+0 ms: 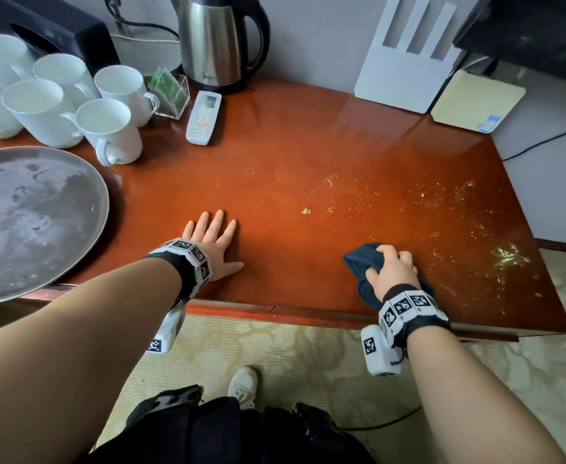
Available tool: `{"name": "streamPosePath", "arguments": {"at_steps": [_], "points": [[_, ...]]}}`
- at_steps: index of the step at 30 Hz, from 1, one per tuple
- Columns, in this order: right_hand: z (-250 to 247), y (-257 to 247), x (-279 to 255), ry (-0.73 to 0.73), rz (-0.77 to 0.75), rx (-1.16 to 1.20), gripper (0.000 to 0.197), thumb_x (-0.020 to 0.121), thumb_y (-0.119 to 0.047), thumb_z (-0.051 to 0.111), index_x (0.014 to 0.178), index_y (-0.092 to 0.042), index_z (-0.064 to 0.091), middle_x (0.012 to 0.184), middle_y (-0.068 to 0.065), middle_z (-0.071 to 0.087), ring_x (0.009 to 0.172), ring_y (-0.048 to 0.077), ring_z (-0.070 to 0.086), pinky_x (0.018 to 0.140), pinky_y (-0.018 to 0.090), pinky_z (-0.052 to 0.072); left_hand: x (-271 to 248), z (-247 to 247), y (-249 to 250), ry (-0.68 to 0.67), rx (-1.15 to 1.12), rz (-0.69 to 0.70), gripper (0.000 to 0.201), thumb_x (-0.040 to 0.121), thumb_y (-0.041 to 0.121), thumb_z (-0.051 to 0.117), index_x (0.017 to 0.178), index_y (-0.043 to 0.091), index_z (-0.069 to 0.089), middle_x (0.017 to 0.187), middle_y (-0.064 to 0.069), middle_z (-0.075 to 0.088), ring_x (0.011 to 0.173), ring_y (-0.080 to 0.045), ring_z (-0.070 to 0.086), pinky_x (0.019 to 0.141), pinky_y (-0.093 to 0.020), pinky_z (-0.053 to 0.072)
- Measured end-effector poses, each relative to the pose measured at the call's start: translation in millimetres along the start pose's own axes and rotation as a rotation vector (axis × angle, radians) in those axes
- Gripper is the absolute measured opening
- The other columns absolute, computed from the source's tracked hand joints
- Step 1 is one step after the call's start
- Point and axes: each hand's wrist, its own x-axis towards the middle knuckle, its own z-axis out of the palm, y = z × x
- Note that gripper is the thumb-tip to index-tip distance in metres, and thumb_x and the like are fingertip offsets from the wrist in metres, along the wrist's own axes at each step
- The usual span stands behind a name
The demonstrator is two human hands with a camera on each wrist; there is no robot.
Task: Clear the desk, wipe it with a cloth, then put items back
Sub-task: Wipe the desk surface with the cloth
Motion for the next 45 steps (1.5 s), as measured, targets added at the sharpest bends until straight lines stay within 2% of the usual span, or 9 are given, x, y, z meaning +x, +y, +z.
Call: {"name": "streamPosePath", "arguments": {"at_steps": [2, 9, 14, 18, 25, 30, 36, 40, 45], "points": [[-5.4, -21.5, 1.7, 0.017, -0.085, 0.031, 0.04, 0.092, -0.017, 0.049, 0.131, -0.02, 0.042, 0.133, 0.013, 0.035, 0.121, 0.036, 0.039, 0.094, 0.043, 0.042, -0.9, -2.5, -3.6, 0.012, -0.038, -0.008, 0.093, 0.087, 0.065, 0.04, 0.149, 0.026, -0.017, 0.156, 0.0, -0.025, 0.146, -0.022, -0.018, 0.121, -0.039, -0.003], [8.6, -168.9, 1.7, -0.002, -0.656, -0.097, 0.042, 0.089, -0.011, 0.049, 0.13, -0.019, 0.043, 0.132, 0.008, 0.034, 0.12, 0.032, 0.036, 0.093, 0.039, 0.041, 8.4, -14.8, -35.8, 0.102, -0.216, -0.197, 0.108, 0.08, 0.064, 0.055, 0.151, 0.013, -0.009, 0.158, -0.009, -0.014, 0.146, -0.027, -0.013, 0.12, -0.04, -0.003], [43.5, -248.8, 20.0, -0.013, -0.863, -0.302, 0.045, 0.088, -0.008, 0.047, 0.131, -0.022, 0.043, 0.134, 0.007, 0.035, 0.117, 0.029, 0.036, 0.085, 0.037, 0.04, 29.2, -22.2, -56.6, 0.094, -0.238, -0.188, 0.122, 0.071, 0.066, 0.064, 0.15, 0.011, -0.011, 0.158, -0.008, -0.017, 0.146, -0.026, -0.016, 0.119, -0.04, -0.006], [60.0, -252.0, 41.0, -0.099, -0.799, -0.391, 0.052, 0.09, -0.006, 0.042, 0.137, -0.027, 0.036, 0.138, 0.007, 0.032, 0.12, 0.031, 0.034, 0.088, 0.039, 0.04, 37.6, -23.1, -65.3, 0.06, -0.235, -0.145, 0.128, 0.066, 0.07, 0.064, 0.149, 0.014, -0.016, 0.156, -0.008, -0.024, 0.145, -0.026, -0.02, 0.118, -0.04, -0.008], [29.7, -176.9, 52.2, -0.07, -0.424, -0.269, 0.039, 0.091, -0.012, 0.043, 0.128, -0.023, 0.04, 0.131, 0.009, 0.033, 0.116, 0.033, 0.035, 0.084, 0.038, 0.041, 36.1, -33.7, -60.2, -0.004, -0.202, -0.171, 0.13, 0.067, 0.069, 0.065, 0.148, 0.013, -0.018, 0.155, -0.01, -0.026, 0.144, -0.029, -0.02, 0.118, -0.043, -0.007], [8.7, -154.9, 38.2, -0.34, -0.516, -0.345, 0.039, 0.089, -0.016, 0.049, 0.127, -0.023, 0.043, 0.125, 0.008, 0.036, 0.111, 0.031, 0.043, 0.088, 0.036, 0.043, 38.5, -45.7, -51.3, 0.007, -0.284, -0.195, 0.124, 0.065, 0.07, 0.065, 0.15, 0.023, -0.012, 0.156, -0.011, -0.021, 0.144, -0.031, -0.019, 0.118, -0.049, -0.005], [0.6, -229.7, 69.1, -0.036, -0.658, -0.166, 0.046, 0.087, -0.006, 0.046, 0.13, -0.021, 0.044, 0.132, 0.008, 0.034, 0.119, 0.03, 0.036, 0.094, 0.037, 0.039, 47.5, -38.3, -47.1, -0.004, -0.257, -0.193, 0.133, 0.06, 0.073, 0.066, 0.148, 0.023, -0.02, 0.153, -0.013, -0.029, 0.142, -0.035, -0.024, 0.114, -0.055, -0.008], [25.0, -258.8, 93.1, -0.065, -0.658, -0.263, 0.049, 0.086, -0.001, 0.041, 0.131, -0.021, 0.044, 0.133, 0.008, 0.035, 0.118, 0.029, 0.034, 0.084, 0.035, 0.04, 50.6, -39.0, -47.3, -0.021, -0.256, -0.199, 0.134, 0.06, 0.073, 0.067, 0.147, 0.023, -0.022, 0.153, -0.013, -0.03, 0.142, -0.037, -0.024, 0.113, -0.057, -0.007], [33.9, -228.3, 81.2, -0.073, -0.611, -0.244, 0.042, 0.088, -0.01, 0.046, 0.128, -0.023, 0.044, 0.133, 0.006, 0.036, 0.118, 0.03, 0.038, 0.088, 0.037, 0.042, 52.9, -40.9, -45.6, -0.049, -0.25, -0.209, 0.135, 0.06, 0.073, 0.067, 0.146, 0.023, -0.024, 0.152, -0.013, -0.032, 0.141, -0.038, -0.025, 0.112, -0.059, -0.008]]}}
